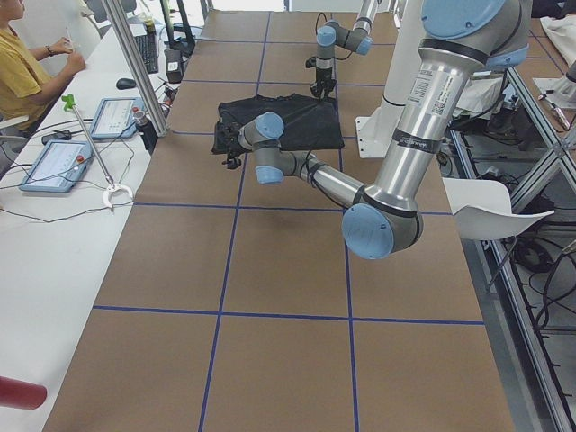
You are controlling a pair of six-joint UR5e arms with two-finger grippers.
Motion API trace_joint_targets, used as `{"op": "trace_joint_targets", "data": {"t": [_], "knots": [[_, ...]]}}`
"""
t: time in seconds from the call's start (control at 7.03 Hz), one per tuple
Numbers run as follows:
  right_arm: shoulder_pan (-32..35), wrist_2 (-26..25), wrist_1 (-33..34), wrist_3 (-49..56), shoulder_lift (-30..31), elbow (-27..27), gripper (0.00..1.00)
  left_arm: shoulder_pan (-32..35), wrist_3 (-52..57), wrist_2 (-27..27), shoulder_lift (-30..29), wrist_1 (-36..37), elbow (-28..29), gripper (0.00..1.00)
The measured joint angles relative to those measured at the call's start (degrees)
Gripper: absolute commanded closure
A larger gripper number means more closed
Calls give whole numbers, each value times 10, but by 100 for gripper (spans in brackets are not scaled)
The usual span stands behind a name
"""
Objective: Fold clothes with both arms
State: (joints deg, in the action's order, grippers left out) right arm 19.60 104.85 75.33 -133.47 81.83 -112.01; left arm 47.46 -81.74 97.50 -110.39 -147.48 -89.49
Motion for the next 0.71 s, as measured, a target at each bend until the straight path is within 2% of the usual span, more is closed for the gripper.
{"op": "trace_joint_targets", "data": {"t": [0.43,0.71], "knots": [[6,8,0,2,2,-15,100,-6,-18,2,1,0,-10,0],[11,12,0,5,5,-24,100,-64,-126,-21,1,-1,-54,0]]}}
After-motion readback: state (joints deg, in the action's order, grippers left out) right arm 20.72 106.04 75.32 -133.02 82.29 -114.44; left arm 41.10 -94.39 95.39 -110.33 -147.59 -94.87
